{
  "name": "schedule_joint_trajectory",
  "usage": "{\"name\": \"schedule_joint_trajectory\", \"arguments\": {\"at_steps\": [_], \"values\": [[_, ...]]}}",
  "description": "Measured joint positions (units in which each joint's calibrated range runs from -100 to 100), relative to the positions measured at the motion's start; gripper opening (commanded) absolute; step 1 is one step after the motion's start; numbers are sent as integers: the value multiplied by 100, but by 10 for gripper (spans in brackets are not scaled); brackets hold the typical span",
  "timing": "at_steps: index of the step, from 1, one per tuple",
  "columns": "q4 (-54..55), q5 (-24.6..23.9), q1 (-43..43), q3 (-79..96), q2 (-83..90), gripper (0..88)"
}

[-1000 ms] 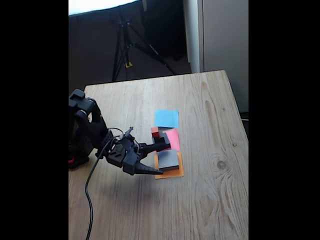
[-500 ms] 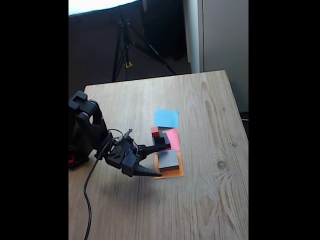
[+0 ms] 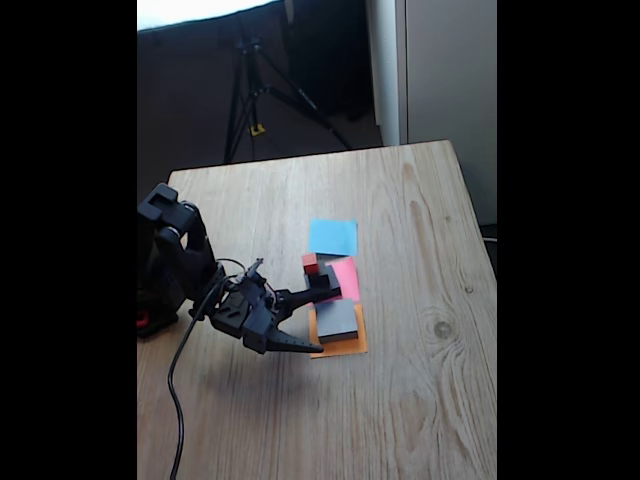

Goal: Tower of hanoi

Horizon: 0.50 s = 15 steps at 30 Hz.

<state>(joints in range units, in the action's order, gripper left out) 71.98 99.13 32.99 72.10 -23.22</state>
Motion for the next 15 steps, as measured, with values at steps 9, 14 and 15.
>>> {"name": "schedule_joint_trajectory", "arguments": {"at_steps": [9, 14, 15], "values": [[120, 0, 0, 0, -162, 498], [152, 0, 0, -78, -265, 499], [152, 0, 0, -87, -265, 500]]}}
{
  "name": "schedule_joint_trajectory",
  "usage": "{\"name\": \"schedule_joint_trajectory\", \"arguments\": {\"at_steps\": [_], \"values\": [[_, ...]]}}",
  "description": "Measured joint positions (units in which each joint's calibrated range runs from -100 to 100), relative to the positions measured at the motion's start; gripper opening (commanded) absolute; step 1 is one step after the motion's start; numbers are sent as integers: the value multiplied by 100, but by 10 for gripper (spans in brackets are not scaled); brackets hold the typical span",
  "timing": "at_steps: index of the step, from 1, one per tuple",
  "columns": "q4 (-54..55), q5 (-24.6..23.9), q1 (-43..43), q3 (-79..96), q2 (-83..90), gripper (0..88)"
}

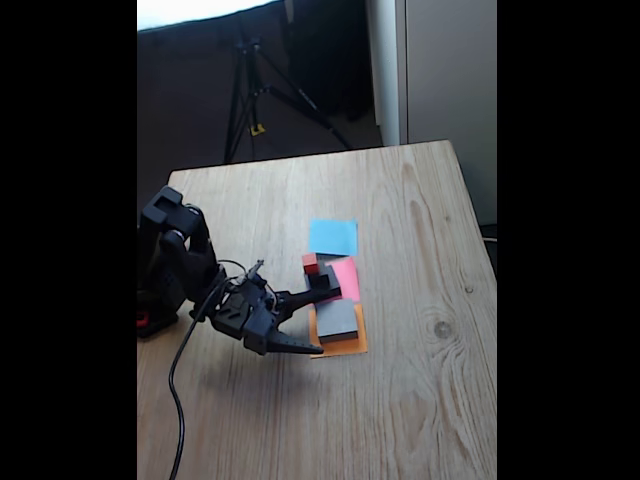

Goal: Tower of hanoi

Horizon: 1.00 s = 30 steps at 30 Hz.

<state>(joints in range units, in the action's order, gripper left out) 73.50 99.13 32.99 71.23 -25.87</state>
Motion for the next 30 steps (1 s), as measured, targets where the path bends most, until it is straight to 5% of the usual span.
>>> {"name": "schedule_joint_trajectory", "arguments": {"at_steps": [30], "values": [[288, 0, -41, 0, -351, 506]]}}
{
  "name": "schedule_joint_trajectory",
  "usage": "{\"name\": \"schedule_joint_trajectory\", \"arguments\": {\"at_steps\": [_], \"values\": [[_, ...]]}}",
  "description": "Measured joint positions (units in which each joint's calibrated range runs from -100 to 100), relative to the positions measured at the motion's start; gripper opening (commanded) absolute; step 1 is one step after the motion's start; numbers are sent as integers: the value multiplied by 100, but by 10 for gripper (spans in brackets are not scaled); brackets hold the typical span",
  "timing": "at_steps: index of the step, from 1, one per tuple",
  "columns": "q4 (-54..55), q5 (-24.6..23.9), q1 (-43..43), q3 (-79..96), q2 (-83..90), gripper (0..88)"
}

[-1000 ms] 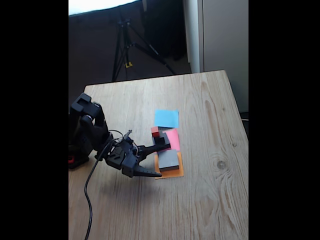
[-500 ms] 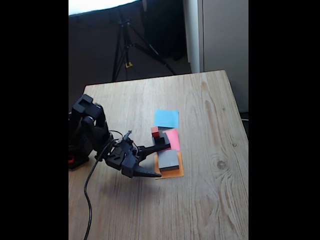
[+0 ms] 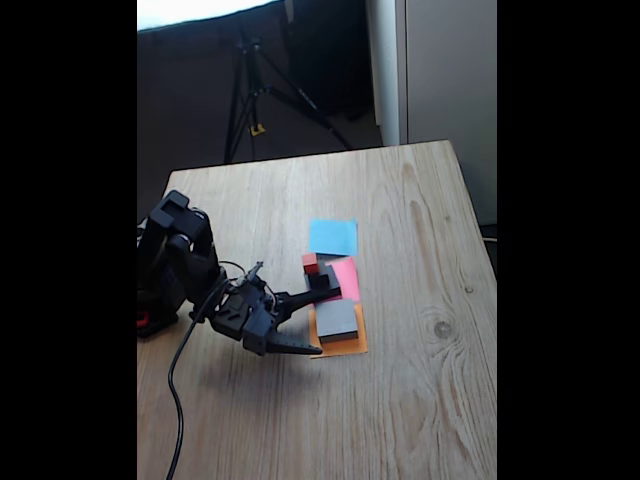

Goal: Tower of hanoi

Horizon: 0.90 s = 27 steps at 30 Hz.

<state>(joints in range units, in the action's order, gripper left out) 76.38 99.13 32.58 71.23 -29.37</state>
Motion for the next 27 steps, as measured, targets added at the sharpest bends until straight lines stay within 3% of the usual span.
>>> {"name": "schedule_joint_trajectory", "arguments": {"at_steps": [27], "values": [[184, 0, 0, -191, -342, 504]]}}
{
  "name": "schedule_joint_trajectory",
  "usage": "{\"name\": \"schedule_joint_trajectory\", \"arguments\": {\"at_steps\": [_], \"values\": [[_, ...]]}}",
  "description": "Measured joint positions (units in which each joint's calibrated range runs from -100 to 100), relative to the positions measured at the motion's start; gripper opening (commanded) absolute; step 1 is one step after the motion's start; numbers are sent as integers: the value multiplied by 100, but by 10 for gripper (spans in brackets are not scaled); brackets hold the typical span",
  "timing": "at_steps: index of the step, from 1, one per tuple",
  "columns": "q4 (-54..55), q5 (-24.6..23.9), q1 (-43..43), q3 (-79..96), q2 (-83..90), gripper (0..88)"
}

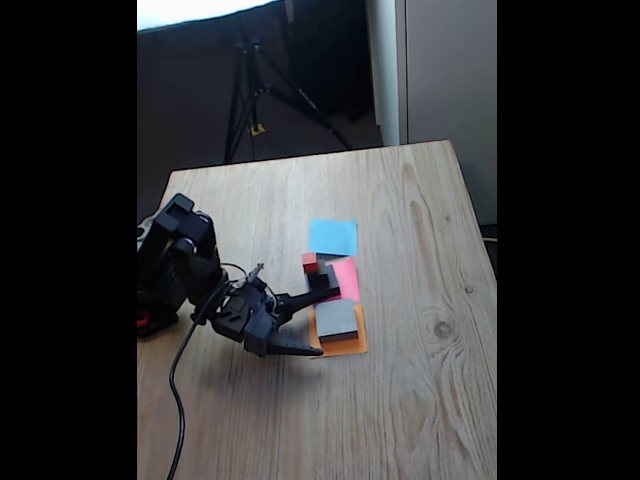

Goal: Tower of hanoi

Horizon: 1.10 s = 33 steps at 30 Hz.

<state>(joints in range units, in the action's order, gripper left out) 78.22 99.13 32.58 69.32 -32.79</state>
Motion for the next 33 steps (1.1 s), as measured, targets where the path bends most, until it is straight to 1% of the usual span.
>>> {"name": "schedule_joint_trajectory", "arguments": {"at_steps": [33], "values": [[280, 0, -145, -400, -487, 504]]}}
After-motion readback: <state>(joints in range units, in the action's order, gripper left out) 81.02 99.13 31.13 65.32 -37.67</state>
